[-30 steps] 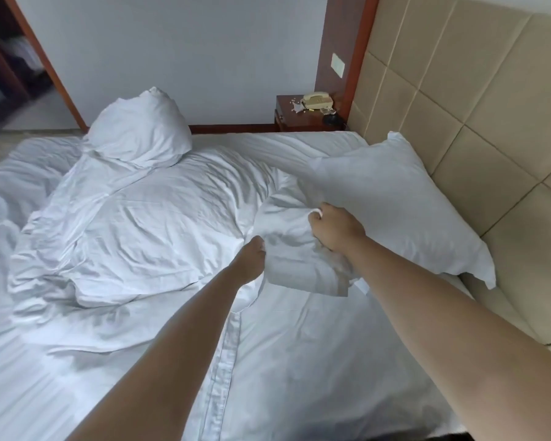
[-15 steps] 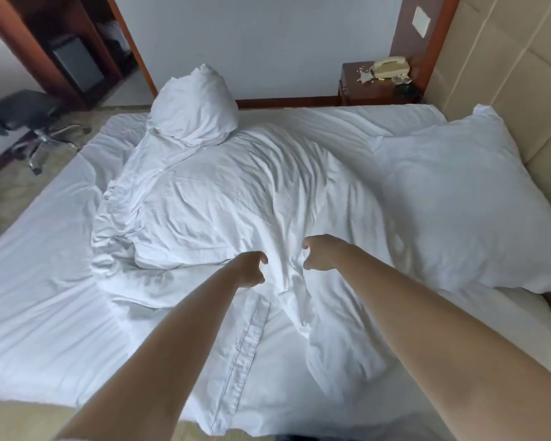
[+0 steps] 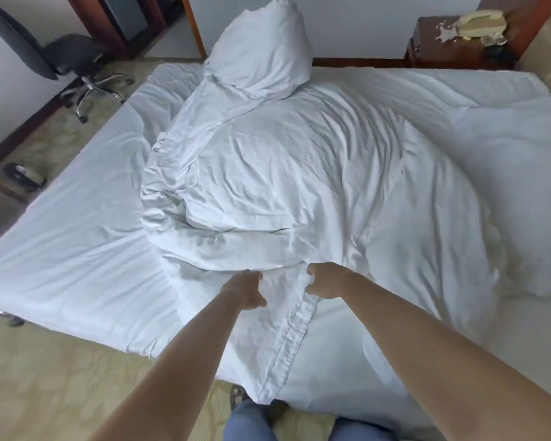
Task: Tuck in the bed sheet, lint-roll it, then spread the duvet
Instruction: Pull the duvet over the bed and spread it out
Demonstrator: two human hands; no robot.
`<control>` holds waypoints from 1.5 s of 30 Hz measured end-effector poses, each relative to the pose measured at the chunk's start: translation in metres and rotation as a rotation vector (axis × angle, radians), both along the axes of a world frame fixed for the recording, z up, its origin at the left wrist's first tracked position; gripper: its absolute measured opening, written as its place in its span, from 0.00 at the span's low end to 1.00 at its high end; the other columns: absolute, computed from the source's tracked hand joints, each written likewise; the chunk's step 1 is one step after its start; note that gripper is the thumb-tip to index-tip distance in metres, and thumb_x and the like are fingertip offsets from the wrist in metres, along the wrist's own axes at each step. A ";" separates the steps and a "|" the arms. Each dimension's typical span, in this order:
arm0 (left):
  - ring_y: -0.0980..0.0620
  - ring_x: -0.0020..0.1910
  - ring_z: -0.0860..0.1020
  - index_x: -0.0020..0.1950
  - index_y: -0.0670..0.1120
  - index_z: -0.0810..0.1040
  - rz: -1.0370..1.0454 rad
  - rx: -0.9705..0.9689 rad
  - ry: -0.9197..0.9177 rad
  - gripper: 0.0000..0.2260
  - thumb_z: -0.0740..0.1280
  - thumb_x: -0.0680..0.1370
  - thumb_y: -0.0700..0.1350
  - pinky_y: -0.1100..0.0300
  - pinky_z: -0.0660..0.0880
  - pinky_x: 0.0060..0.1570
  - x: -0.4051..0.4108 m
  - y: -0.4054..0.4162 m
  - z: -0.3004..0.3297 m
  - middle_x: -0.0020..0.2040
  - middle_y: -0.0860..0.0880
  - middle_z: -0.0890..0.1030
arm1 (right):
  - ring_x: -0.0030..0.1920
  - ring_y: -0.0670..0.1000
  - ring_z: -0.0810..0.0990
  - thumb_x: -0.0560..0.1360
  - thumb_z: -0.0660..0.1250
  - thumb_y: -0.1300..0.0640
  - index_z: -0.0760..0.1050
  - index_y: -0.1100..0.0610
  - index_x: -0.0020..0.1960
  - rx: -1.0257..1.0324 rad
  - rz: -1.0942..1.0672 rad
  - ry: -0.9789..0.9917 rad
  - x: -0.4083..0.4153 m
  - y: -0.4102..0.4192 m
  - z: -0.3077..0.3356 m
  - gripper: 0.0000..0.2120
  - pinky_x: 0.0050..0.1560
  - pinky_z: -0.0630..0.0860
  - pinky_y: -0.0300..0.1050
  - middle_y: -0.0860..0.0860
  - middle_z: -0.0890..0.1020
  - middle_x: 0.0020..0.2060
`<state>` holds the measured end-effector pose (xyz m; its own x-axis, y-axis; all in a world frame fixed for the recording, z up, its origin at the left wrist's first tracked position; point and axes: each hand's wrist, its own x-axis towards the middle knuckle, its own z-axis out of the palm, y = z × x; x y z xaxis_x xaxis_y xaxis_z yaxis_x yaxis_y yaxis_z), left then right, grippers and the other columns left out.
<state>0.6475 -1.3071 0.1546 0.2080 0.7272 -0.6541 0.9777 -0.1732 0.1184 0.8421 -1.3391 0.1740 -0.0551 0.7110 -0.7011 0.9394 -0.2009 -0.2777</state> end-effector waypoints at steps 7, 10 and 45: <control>0.43 0.77 0.48 0.78 0.52 0.47 -0.257 -0.054 0.076 0.45 0.71 0.71 0.58 0.43 0.53 0.73 -0.053 0.015 -0.076 0.78 0.46 0.48 | 0.60 0.57 0.75 0.78 0.60 0.54 0.61 0.56 0.72 -0.110 -0.206 -0.013 -0.081 0.000 -0.076 0.24 0.57 0.74 0.49 0.56 0.71 0.65; 0.43 0.77 0.42 0.78 0.53 0.39 -0.354 -0.052 0.104 0.49 0.70 0.70 0.61 0.40 0.45 0.73 -0.071 0.033 -0.105 0.79 0.46 0.42 | 0.60 0.57 0.74 0.79 0.59 0.51 0.59 0.56 0.73 -0.089 -0.309 -0.030 -0.112 0.003 -0.106 0.25 0.54 0.75 0.49 0.56 0.69 0.65; 0.44 0.61 0.76 0.64 0.44 0.76 -0.532 0.215 -0.165 0.18 0.58 0.76 0.34 0.60 0.69 0.48 -0.355 -0.037 0.102 0.61 0.45 0.78 | 0.76 0.56 0.52 0.71 0.74 0.51 0.49 0.49 0.77 0.445 -0.185 -0.175 -0.425 -0.080 0.037 0.44 0.70 0.62 0.52 0.55 0.44 0.77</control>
